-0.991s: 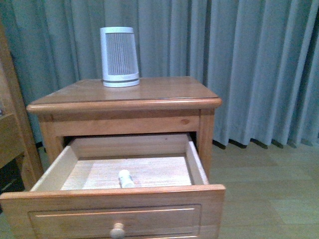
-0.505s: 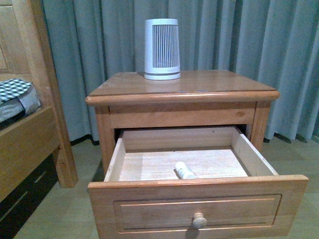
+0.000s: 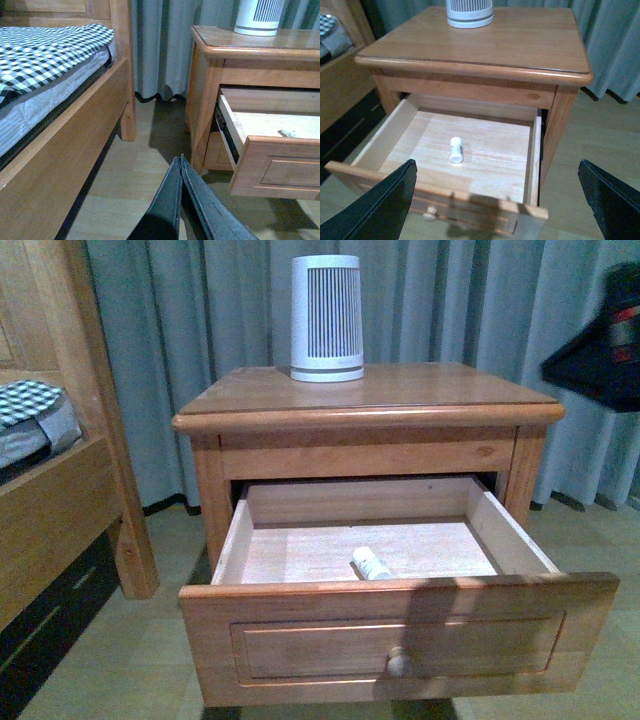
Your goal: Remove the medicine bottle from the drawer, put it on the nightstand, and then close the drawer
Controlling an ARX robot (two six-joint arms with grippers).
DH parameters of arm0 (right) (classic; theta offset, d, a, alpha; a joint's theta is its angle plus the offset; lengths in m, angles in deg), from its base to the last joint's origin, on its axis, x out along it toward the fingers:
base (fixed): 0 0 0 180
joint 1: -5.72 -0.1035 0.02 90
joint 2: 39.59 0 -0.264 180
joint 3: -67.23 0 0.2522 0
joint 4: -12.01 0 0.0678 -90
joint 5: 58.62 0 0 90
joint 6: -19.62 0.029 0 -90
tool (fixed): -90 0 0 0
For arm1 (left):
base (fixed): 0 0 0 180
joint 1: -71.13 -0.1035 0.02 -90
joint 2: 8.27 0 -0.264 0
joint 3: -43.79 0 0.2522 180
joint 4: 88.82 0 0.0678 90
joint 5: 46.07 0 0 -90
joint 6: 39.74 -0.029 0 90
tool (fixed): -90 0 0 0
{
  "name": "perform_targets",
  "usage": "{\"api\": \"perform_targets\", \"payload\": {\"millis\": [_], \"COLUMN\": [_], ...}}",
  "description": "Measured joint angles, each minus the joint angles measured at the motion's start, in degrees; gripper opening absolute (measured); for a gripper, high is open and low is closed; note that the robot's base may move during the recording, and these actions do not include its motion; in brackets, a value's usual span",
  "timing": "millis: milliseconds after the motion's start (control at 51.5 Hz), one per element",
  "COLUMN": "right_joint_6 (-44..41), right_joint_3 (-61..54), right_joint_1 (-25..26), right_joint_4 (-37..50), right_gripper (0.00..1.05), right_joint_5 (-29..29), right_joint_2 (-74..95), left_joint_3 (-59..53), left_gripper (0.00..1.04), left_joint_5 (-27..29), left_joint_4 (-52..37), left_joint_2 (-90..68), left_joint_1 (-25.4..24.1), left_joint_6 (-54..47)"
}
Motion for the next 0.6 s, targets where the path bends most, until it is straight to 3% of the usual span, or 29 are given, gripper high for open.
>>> {"api": "perform_targets", "payload": {"millis": [136, 603], "right_joint_6": [-0.35, -0.44], "right_joint_3": [10.25, 41.55], "right_joint_1": [-3.52, -11.04], "right_joint_4": [-0.09, -7.67], "right_gripper": [0.98, 0.98], "right_joint_5": [-3.52, -8.52], "right_joint_2": [16.31, 54.62], "left_joint_3": [0.0, 0.0], "left_gripper": [0.05, 0.82], "left_joint_5": [0.0, 0.0], "left_joint_4": [0.0, 0.0], "left_joint_2": [0.0, 0.0], "left_joint_1": [0.0, 0.0], "left_joint_6": [0.02, 0.0]}}
